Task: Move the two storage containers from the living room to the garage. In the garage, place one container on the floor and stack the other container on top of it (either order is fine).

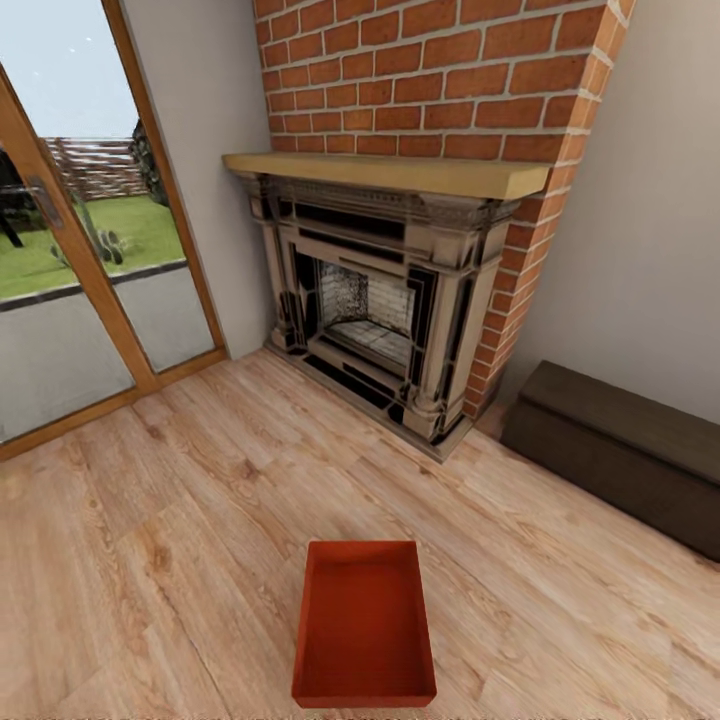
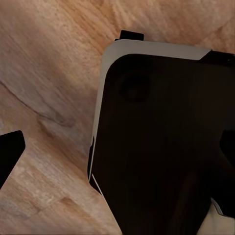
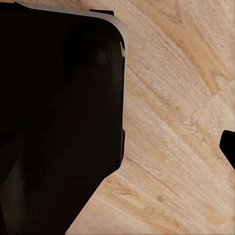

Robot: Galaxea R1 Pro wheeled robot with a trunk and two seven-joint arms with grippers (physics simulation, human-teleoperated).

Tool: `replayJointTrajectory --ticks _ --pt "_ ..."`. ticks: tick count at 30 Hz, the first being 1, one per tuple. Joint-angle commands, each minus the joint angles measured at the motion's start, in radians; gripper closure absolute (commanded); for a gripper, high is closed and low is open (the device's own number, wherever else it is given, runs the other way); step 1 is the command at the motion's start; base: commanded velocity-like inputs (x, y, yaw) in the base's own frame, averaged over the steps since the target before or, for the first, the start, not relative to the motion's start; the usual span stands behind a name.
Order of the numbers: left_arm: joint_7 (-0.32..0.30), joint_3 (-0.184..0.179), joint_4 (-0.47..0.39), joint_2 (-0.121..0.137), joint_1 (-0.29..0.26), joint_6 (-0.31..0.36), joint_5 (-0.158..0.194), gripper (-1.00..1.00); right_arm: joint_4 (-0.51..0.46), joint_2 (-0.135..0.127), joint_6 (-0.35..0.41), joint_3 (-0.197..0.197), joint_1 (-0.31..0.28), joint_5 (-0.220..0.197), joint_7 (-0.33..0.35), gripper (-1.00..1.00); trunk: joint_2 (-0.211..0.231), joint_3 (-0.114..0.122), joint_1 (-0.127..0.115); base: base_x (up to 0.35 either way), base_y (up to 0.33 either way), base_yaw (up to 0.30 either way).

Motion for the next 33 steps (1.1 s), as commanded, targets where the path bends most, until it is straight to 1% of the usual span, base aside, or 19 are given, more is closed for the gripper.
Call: replayJointTrajectory --ticks 1,27,33 --pt "0.002 -0.009 0.000 0.000 0.000 -0.003 0.007 -1.00 0.003 0.001 -0.006 0.009 -0.001 -0.010 0.000 -1.00 -0.001 -0.003 0.000 0.000 0.000 0.000" --pt "0.002 -0.009 0.000 0.000 0.000 -0.003 0.007 -1.00 0.003 -0.002 -0.011 0.010 -0.001 -0.008 0.005 -1.00 -0.001 -0.044 0.000 0.000 0.000 0.000" --pt "0.002 -0.009 0.000 0.000 0.000 -0.003 0.007 -1.00 0.003 -0.007 -0.008 0.014 -0.001 -0.008 0.013 -1.00 -0.001 -0.054 0.000 0.000 0.000 0.000"
